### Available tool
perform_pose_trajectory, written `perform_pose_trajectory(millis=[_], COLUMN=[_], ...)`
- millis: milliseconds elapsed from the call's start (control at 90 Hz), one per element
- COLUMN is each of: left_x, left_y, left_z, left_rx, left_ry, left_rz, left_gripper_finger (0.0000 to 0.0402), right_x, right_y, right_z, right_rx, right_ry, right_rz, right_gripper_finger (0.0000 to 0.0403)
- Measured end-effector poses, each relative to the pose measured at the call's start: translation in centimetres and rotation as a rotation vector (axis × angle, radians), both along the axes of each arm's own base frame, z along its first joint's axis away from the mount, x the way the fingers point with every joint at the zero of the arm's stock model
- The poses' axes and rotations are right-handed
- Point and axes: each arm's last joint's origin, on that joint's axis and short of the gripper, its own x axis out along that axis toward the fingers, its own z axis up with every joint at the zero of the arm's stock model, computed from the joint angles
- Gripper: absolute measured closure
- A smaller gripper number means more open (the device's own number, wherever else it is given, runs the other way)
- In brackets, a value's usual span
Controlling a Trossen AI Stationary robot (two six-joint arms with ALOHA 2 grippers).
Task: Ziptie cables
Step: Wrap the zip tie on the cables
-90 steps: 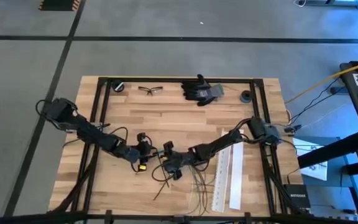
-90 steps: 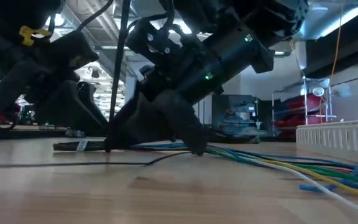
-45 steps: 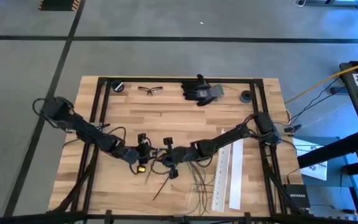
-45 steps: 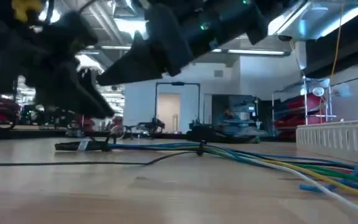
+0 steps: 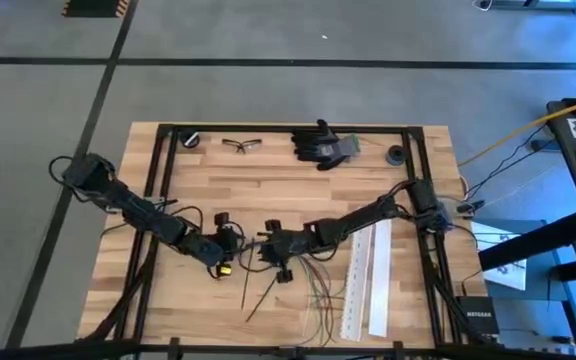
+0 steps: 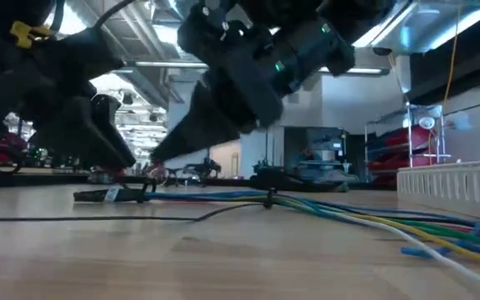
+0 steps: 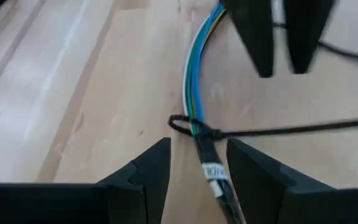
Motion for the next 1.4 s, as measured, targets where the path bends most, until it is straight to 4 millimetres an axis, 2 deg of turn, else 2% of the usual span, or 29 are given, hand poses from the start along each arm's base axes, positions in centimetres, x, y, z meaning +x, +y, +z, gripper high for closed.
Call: perform_pose_trajectory(millis=[133, 267, 422, 633, 911, 1022, 1078, 1156, 1211, 1289, 1400], left_x=[-0.1, -0.3, -0.6, -0.6, -0.6, -0.7, -0.7, -0.6, -0.6, -0.6, -0.3], left_y=[0.1, 0.2, 0.3, 0.3, 0.3, 0.3, 0.3, 0.3, 0.3, 0.2, -0.2], left_z=[-0.1, -0.4, -0.8, -0.7, -0.7, -0.8, -0.8, -0.8, -0.8, -0.7, -0.2], left_rx=[0.004, 0.004, -0.01, -0.019, -0.026, -0.027, -0.03, -0.031, -0.032, -0.034, -0.039], left_ry=[0.012, 0.017, 0.026, 0.021, 0.019, 0.02, 0.02, 0.019, 0.019, 0.015, -0.002], left_rz=[0.004, 0.007, 0.024, 0.029, 0.035, 0.036, 0.038, 0.038, 0.038, 0.036, 0.023], left_gripper_finger=[0.0259, 0.0259, 0.0259, 0.0259, 0.0259, 0.0259, 0.0259, 0.0259, 0.0259, 0.0259, 0.0259], right_x=[0.2, 0.5, 0.8, 0.9, 3.2, 3.3, 3.2, 3.0, 2.8, 2.7, 2.5], right_y=[1.2, 1.4, 1.4, 1.5, 1.4, 1.4, 1.4, 1.5, 1.5, 1.4, 0.4], right_z=[-1.3, -1.8, -1.2, -1.9, -2.8, -2.8, -2.7, -2.5, -2.0, -0.4, 4.3], right_rx=[-0.129, -0.233, -0.304, -0.349, -0.351, -0.368, -0.384, -0.38, -0.38, -0.313, -0.127], right_ry=[-0.061, -0.123, -0.188, -0.172, -0.199, -0.17, -0.154, -0.136, -0.127, -0.141, -0.208], right_rz=[0.088, 0.161, 0.158, 0.204, 0.171, 0.157, 0.129, 0.115, 0.112, 0.042, -0.098], right_gripper_finger=[0.0254, 0.0229, 0.0226, 0.0226, 0.0226, 0.0257, 0.0294, 0.0366, 0.0389, 0.0393, 0.0401])
